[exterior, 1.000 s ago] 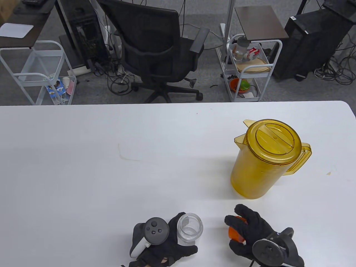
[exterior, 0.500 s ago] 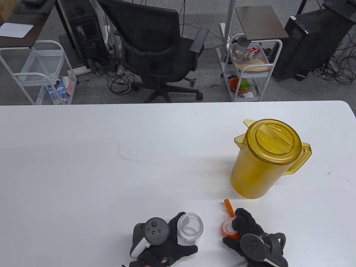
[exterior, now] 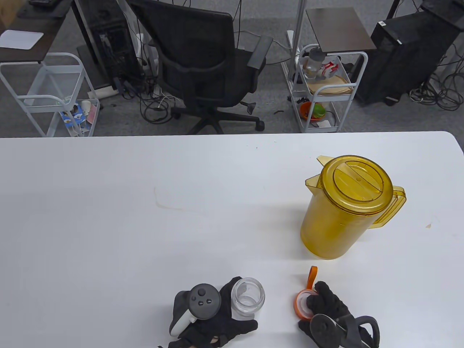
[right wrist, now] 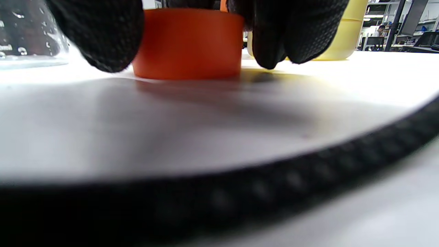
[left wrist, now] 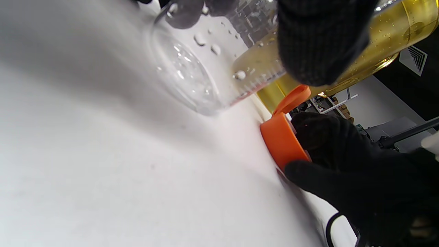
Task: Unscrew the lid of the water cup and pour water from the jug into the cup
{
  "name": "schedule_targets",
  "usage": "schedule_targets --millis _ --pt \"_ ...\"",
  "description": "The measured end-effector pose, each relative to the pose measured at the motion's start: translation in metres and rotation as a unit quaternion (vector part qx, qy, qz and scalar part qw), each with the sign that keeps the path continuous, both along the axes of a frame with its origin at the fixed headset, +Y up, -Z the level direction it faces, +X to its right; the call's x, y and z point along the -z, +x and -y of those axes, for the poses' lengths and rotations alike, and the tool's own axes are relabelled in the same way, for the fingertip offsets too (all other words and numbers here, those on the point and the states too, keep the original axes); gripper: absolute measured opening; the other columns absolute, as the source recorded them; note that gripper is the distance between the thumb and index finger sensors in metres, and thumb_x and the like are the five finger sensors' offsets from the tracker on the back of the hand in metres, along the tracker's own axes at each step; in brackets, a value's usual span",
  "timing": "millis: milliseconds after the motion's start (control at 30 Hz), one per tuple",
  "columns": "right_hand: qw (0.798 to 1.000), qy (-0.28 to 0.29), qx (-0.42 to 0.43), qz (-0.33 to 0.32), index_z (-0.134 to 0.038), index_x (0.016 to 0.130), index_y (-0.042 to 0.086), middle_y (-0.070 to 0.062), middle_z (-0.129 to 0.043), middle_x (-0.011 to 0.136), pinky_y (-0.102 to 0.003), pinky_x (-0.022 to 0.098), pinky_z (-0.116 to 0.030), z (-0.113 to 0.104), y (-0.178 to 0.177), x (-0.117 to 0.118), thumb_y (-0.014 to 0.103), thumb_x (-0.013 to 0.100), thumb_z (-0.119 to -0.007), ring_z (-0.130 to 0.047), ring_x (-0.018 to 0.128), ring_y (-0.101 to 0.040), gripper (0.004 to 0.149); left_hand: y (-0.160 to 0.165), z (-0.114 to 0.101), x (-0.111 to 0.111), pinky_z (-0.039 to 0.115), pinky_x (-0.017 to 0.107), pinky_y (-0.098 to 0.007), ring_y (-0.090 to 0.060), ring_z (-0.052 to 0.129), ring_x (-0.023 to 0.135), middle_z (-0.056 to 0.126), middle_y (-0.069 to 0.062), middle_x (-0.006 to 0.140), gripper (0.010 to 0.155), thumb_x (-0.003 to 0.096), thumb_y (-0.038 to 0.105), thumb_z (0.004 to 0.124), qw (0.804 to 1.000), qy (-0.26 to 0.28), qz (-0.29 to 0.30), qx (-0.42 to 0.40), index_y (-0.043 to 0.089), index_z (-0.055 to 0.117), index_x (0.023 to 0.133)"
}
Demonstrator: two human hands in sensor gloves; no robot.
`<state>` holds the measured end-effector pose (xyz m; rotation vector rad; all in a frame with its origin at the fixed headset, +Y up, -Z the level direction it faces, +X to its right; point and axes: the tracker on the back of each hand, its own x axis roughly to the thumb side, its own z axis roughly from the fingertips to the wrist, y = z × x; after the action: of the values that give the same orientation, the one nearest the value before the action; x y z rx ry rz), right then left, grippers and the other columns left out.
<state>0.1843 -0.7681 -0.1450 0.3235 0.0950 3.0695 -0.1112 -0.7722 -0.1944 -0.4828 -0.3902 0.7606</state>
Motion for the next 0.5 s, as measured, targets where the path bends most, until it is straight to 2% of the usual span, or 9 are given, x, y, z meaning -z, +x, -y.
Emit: schedule_targets --millis 33,67,133,233,333,433,500 --pt "1.0 0.025 0.01 0.0 -0.056 0.092 0.021 -0.017 -0.044 0.115 -0.054 0.072 -0.069 -0.004 0.002 -0.005 0.06 0.045 -0.076 -0.074 0.097 -0.039 0.065 0.0 0.0 0.0 0.042 0.086 -0.05 -0.03 0.052 0.115 0.036 0.001 0.119 0.109 0.0354 0.055 0.092 1.0 0.0 0.0 0.0 0.027 0.015 0.107" --pt "0.995 0.094 0.023 -0.009 -0.06 0.09 0.021 -0.015 -0.051 0.113 -0.054 0.071 -0.07 -0.012 0.006 -0.011 0.06 0.045 -0.076 -0.077 0.096 -0.039 0.062 0.0 0.0 0.0 0.042 0.086 -0.05 -0.03 0.052 0.115 0.036 0.001 0.119 0.109 0.0353 0.055 0.092 1.0 0.0 0.0 0.0 0.027 0.015 0.107" --pt "0.986 0.167 0.01 -0.015 -0.061 0.09 0.022 -0.014 -0.055 0.112 -0.056 0.07 -0.069 -0.033 0.011 -0.019 0.061 0.045 -0.075 -0.077 0.095 -0.041 0.062 0.0 0.0 0.0 0.041 0.087 -0.05 -0.03 0.052 0.115 0.036 0.001 0.119 0.109 0.0354 0.055 0.092 1.0 -0.001 0.001 -0.001 0.028 0.015 0.107" --pt "0.982 0.188 0.009 0.032 -0.057 0.097 0.022 -0.013 -0.05 0.116 -0.058 0.074 -0.065 -0.071 0.022 -0.022 0.063 0.046 -0.073 -0.072 0.099 -0.041 0.067 0.0 0.0 0.0 0.04 0.087 -0.05 -0.03 0.052 0.115 0.035 0.002 0.119 0.109 0.0353 0.056 0.092 1.0 -0.002 0.001 0.0 0.028 0.015 0.107" --pt "0.966 0.209 0.14 0.055 -0.056 0.099 0.02 -0.014 -0.048 0.117 -0.06 0.075 -0.062 -0.109 0.043 -0.014 0.06 0.048 -0.074 -0.069 0.101 -0.043 0.067 0.001 0.0 0.0 0.041 0.087 -0.05 -0.03 0.051 0.115 0.035 0.002 0.119 0.109 0.0355 0.056 0.092 1.0 0.0 0.001 0.003 0.028 0.014 0.107" --pt "0.928 0.197 0.307 0.078 -0.057 0.098 0.02 -0.014 -0.05 0.115 -0.061 0.076 -0.059 -0.136 0.072 0.005 0.056 0.051 -0.074 -0.066 0.102 -0.044 0.062 0.001 0.0 0.0 0.04 0.087 -0.05 -0.03 0.052 0.115 0.035 0.002 0.119 0.109 0.0354 0.056 0.092 1.0 0.0 0.0 0.004 0.028 0.015 0.107" --pt "0.9 0.192 0.385 0.069 -0.06 0.095 0.021 -0.011 -0.055 0.111 -0.062 0.077 -0.056 -0.151 0.086 0.02 0.053 0.053 -0.075 -0.065 0.102 -0.044 0.055 0.001 0.0 0.0 0.04 0.087 -0.05 -0.03 0.052 0.115 0.035 0.002 0.119 0.109 0.0353 0.056 0.092 1.0 0.0 0.0 0.004 0.028 0.014 0.107"
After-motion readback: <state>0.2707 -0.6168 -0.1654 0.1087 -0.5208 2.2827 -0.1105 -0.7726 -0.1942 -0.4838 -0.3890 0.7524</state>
